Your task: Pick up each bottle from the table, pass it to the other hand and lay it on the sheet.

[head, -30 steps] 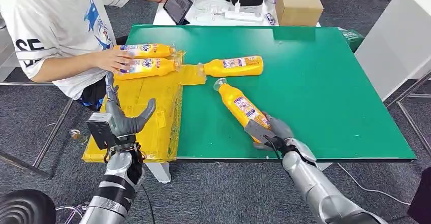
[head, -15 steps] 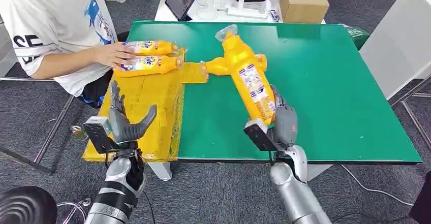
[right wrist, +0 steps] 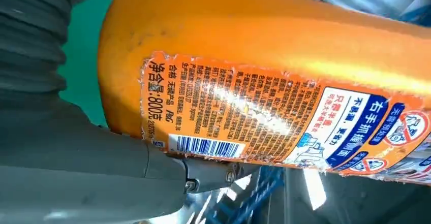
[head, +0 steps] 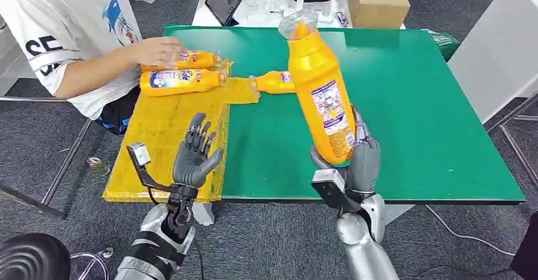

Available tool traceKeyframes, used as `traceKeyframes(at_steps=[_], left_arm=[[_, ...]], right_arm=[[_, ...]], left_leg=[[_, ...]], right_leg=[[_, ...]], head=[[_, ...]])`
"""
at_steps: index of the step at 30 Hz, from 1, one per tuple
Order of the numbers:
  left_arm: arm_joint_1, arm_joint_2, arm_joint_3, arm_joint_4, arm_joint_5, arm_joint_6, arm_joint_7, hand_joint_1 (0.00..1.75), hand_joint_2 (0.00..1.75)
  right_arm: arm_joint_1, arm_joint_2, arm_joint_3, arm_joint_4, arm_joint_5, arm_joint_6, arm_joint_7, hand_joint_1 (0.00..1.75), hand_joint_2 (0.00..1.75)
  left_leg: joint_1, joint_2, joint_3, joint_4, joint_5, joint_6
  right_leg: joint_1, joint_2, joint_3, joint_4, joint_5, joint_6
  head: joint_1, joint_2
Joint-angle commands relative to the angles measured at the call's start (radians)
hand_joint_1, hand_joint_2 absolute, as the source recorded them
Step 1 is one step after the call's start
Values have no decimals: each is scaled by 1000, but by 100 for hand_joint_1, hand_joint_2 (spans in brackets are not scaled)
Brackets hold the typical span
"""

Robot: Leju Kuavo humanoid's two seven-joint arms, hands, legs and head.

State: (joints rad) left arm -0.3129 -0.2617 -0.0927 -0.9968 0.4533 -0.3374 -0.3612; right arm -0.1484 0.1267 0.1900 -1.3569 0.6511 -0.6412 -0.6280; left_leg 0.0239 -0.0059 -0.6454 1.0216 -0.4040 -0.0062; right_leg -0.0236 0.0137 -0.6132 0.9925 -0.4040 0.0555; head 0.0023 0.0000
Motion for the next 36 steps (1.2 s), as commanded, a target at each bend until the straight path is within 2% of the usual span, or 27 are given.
traceKeyframes(at_steps=[1,2,5,11,14,15,16,18,24,31,32,33,34,36], left_arm=[[-36,65,-84,135,91,-150,38,0,175],[-36,73,-100,141,111,-198,28,0,175],[-31,79,-132,128,141,-264,18,0,175],[-39,77,-179,100,129,-268,2,0,175],[-41,77,-186,99,121,-268,-9,0,175],[-44,76,-190,98,112,-260,-15,0,175],[-45,74,-190,98,111,-258,-17,0,175],[-48,74,-199,94,95,-249,-21,0,175],[-62,80,-224,120,46,-218,-27,0,175],[-84,94,-260,171,-1,-232,-43,0,175],[-86,97,-266,176,-14,-229,-50,105,175],[-85,99,-270,179,-15,-238,-50,159,175],[-86,102,-274,185,-16,-247,-53,175,175],[-87,105,-279,187,-26,-242,-56,175,175]], right_arm=[[-21,-13,77,143,-28,64,-34,175,175],[-19,-8,89,175,-53,119,-44,175,175],[-18,4,153,284,-76,179,-70,175,175],[-47,27,304,430,-95,218,-70,175,175],[-58,38,324,463,-94,240,-70,175,175],[-62,48,334,487,-92,262,-70,175,175],[-61,53,338,496,-90,267,-70,175,175],[-65,63,352,529,-78,287,-70,175,175],[-77,74,371,573,-60,299,-70,175,175],[-92,84,364,589,-66,297,-70,175,175],[-94,85,362,591,-68,293,-70,175,175],[-96,85,360,592,-70,293,-70,175,175],[-98,85,357,594,-70,289,-70,175,175],[-99,86,353,595,-73,286,-70,175,175]], left_leg=[[0,1,7,-2,-2,1],[0,1,6,-2,-1,1],[1,2,9,-3,-2,2],[1,2,5,-2,-2,1],[1,2,3,-1,-1,1],[1,3,9,-2,-3,2],[1,2,4,-1,-2,1],[1,2,7,-2,-3,2],[0,0,2,-1,-1,1],[1,0,4,-1,-2,1],[1,-1,6,-1,-2,2],[1,0,8,-1,-3,2],[1,0,5,-1,-2,2],[0,0,2,-1,-1,1]], right_leg=[[1,-1,7,-2,-2,-3],[1,-1,6,-2,-1,-3],[2,0,9,-4,-1,-4],[2,0,5,-2,-1,-3],[1,1,2,-1,-1,-2],[2,1,8,-2,-2,-5],[1,0,4,-1,-1,-3],[2,-1,8,-2,-2,-4],[1,-1,2,-1,-1,-2],[1,-2,4,-1,-2,-3],[2,-3,6,-1,-3,-4],[2,-3,8,-1,-3,-5],[2,-2,5,-1,-2,-3],[1,-1,2,-1,-1,-2]], head=[[1,0],[0,0],[0,0],[0,0],[0,0],[0,0],[0,0],[0,0],[0,0],[0,0],[0,0],[0,0],[0,0],[0,0]])
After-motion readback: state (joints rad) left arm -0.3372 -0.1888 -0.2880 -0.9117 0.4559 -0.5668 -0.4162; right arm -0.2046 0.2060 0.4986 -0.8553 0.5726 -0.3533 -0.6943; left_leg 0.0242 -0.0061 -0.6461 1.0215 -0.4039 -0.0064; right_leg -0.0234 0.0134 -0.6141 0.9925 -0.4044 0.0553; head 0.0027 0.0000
